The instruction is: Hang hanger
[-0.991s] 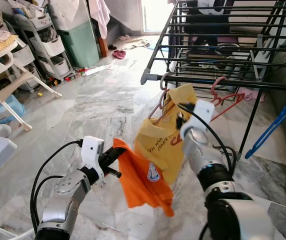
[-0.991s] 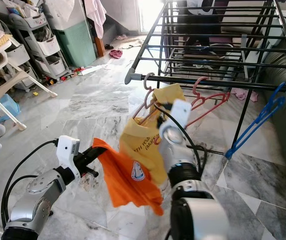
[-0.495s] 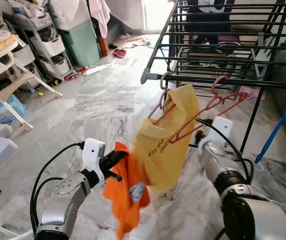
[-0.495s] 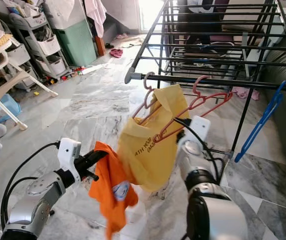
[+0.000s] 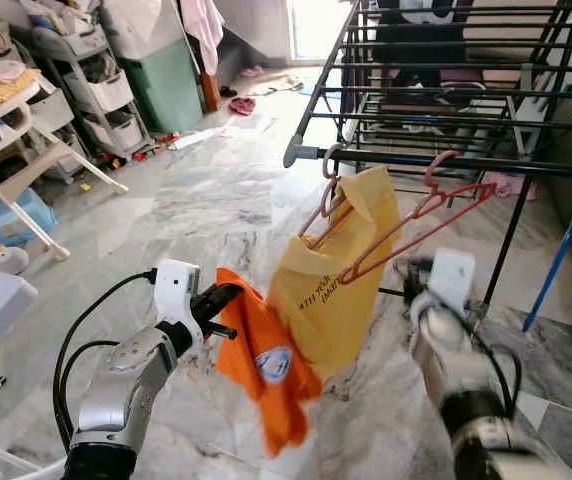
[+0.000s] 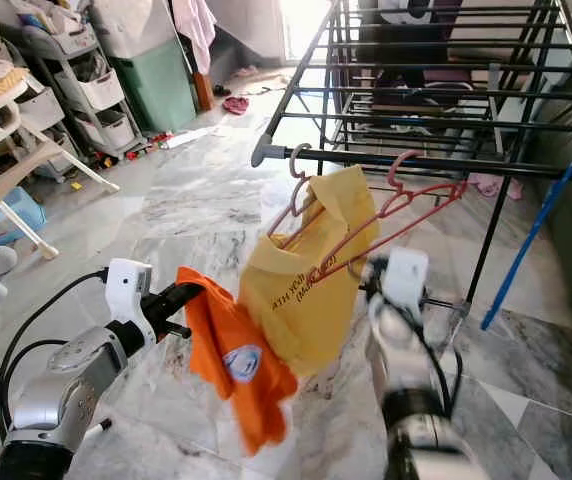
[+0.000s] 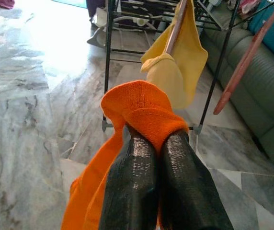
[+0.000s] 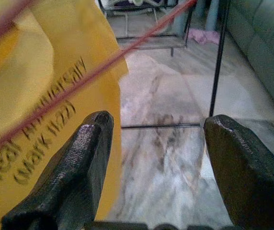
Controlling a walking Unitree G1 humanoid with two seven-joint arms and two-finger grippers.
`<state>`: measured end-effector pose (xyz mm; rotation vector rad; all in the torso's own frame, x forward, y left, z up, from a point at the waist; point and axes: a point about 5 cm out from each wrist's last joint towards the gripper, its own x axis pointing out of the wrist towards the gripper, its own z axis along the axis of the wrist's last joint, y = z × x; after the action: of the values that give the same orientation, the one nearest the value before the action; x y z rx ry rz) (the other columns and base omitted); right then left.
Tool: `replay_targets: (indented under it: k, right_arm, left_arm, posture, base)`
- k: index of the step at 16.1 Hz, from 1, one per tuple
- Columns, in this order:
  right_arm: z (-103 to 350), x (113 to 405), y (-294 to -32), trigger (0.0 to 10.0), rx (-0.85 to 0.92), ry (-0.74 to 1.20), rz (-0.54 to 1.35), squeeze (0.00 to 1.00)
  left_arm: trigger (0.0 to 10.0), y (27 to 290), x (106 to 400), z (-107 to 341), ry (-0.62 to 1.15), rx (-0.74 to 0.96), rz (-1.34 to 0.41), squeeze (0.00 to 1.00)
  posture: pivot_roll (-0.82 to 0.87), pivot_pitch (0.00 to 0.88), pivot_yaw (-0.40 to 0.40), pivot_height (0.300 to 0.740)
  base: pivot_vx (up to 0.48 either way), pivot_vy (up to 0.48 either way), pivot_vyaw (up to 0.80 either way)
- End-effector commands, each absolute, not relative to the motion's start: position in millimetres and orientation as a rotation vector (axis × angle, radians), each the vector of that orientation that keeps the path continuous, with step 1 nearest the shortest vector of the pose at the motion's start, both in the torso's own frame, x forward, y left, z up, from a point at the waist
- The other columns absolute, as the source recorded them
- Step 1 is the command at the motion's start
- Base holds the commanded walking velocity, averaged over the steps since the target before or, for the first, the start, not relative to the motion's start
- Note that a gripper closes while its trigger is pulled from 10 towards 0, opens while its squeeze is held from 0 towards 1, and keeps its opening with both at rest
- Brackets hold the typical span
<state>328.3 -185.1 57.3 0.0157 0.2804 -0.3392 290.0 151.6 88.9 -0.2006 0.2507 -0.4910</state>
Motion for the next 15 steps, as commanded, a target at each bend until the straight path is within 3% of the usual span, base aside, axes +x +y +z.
replay_targets:
  k: [1,9,15]
  right_arm:
    - [67.5,332.8,-175.6,10.0,0.002,0.234,-0.300,0.00]
    - [83.0,331.8,-164.6,10.0,-0.052,0.159,-0.246,0.00]
    - [87.5,330.1,-165.8,10.0,-0.079,0.141,-0.249,0.00]
  left_arm:
    - [10.0,154.0,294.7,97.2,0.203,-0.182,-0.486,0.00]
    - [10.0,150.8,299.0,98.5,0.200,-0.171,-0.502,0.00]
    - [10.0,146.7,298.0,97.0,0.201,-0.183,-0.505,0.00]
  posture:
    - [-0.03,0.009,0.135,0.740]
    - [-0.04,0.000,0.137,0.740]
    - [-0.04,0.001,0.134,0.740]
  base:
    - [0.000,0.322,-0.59]
    - [0.000,0.438,-0.60]
    - [0.000,0.447,0.00]
